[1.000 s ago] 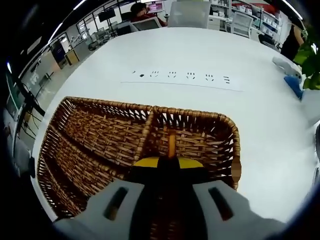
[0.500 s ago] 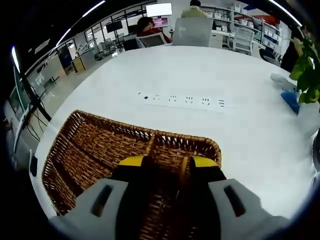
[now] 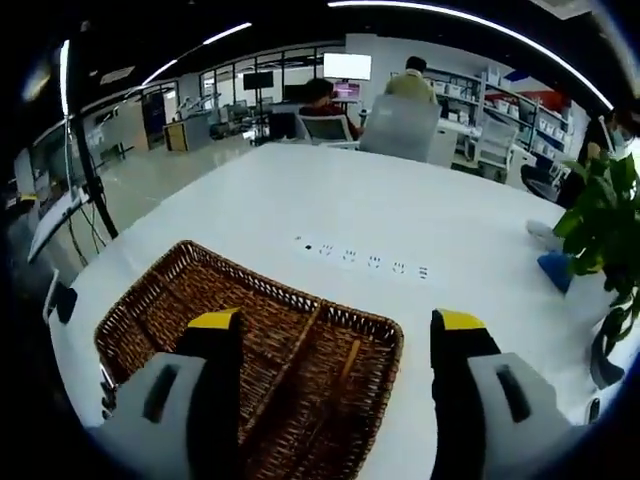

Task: Arrange the knives, forks, and spoons in their matching storage slots by inserting each utensil handle-first until every utensil is classified and aligned in the correct compartment

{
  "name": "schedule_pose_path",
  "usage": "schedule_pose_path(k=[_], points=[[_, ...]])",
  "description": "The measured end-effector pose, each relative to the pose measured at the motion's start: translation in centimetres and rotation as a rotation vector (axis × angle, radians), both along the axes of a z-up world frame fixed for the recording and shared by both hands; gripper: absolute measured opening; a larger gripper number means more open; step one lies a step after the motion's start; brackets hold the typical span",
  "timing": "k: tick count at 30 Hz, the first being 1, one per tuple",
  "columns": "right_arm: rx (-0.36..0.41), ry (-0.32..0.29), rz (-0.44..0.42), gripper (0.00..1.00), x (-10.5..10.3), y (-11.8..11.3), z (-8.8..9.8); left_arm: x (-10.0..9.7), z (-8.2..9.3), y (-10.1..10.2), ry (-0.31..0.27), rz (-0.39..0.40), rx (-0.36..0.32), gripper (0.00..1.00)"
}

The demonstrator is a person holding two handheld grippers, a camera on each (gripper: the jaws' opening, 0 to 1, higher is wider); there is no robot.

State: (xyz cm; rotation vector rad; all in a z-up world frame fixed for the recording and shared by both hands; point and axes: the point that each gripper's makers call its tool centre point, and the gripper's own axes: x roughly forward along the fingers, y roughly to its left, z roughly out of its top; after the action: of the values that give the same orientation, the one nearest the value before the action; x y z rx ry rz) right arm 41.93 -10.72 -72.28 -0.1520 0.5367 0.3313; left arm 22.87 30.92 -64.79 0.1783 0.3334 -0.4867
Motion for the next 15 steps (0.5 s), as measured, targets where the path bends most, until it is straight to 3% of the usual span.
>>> schedule_pose_path(k=[4, 15], points=[[0.023, -0.064, 0.006, 1.00, -1.6, -0.2, 2.0, 0.3, 0.0, -0.9, -0.003, -0.025, -0.006, 0.99], [0.069, -0.127, 0.069, 1.00, -7.6, -0.4, 4.5, 0.2, 0.3, -2.7, -0.004, -0.073, -0.012, 0.99]])
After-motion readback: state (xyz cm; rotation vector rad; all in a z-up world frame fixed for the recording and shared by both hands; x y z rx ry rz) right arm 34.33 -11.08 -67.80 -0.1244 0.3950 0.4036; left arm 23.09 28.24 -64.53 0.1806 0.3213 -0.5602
